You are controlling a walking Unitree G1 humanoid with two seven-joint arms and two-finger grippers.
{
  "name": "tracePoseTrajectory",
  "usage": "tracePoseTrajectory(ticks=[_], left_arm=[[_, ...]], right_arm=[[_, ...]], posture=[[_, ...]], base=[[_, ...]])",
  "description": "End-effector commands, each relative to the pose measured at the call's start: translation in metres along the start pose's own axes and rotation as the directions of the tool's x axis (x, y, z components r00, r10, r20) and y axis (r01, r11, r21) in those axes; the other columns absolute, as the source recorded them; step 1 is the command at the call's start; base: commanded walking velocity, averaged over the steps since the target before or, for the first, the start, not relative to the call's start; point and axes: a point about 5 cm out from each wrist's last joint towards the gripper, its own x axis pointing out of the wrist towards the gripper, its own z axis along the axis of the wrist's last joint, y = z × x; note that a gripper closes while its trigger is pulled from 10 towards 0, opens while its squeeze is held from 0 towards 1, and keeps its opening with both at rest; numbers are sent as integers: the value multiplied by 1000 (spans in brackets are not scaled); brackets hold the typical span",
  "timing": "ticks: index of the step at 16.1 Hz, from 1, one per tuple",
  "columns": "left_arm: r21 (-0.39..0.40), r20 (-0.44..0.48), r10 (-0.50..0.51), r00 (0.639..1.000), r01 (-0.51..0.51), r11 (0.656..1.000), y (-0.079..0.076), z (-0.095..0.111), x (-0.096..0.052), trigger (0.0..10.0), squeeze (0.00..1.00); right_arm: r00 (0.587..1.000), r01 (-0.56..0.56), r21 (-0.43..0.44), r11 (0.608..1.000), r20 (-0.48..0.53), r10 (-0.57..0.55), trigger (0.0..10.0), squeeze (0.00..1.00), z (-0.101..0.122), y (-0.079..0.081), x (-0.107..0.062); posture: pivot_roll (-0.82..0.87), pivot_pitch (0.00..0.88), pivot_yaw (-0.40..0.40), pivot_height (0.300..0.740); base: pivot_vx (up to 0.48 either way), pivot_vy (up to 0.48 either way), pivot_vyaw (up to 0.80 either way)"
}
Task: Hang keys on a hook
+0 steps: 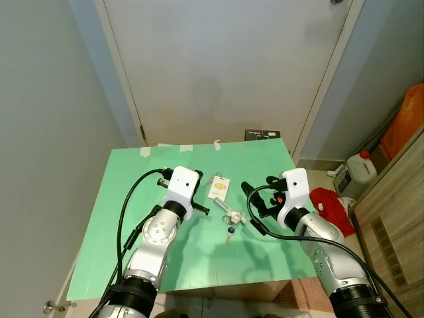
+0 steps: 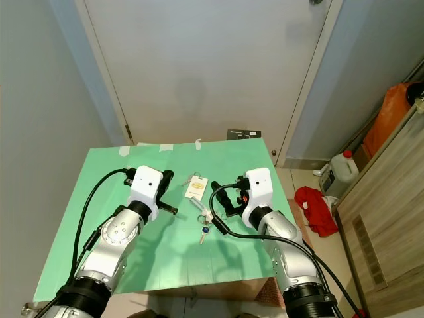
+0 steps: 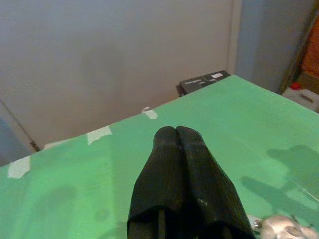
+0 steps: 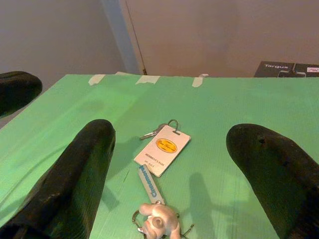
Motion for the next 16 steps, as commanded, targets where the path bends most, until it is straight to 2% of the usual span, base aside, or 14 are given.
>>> tracePoseTrajectory(ticks=[1,3,6,9,14,16], left_arm=[[19,26,-32,999,32,999,-3,11,5,10000,0],[47,21,-53,998,52,998,-9,11,7,10000,0],[40,2,-55,998,55,998,-12,8,8,10000,0],[36,-5,-37,999,38,999,-9,8,8,10000,0],[45,-28,-24,999,25,999,-8,5,8,10000,0],[15,-48,-27,998,28,1000,-7,2,8,10000,0]], right_arm=[[1000,4,-20,1000,13,-4,10000,0,4,-2,0],[1000,5,-21,1000,11,-4,10000,0,4,-2,0],[1000,2,-19,1000,12,-2,10000,0,3,0,0],[1000,-3,-16,1000,8,3,10000,0,1,2,0],[1000,-11,-18,1000,-1,11,10000,0,0,3,0],[1000,-15,-16,1000,-4,15,10000,0,-1,3,-2]], posture=[[-33,0,41,740],[-37,0,43,740],[-38,0,45,740],[-37,0,47,740],[-34,0,43,740],[-35,0,39,740]], base=[[307,0,0],[199,0,0],[373,-296,0],[462,0,0],[0,0,0],[0,0,0]])
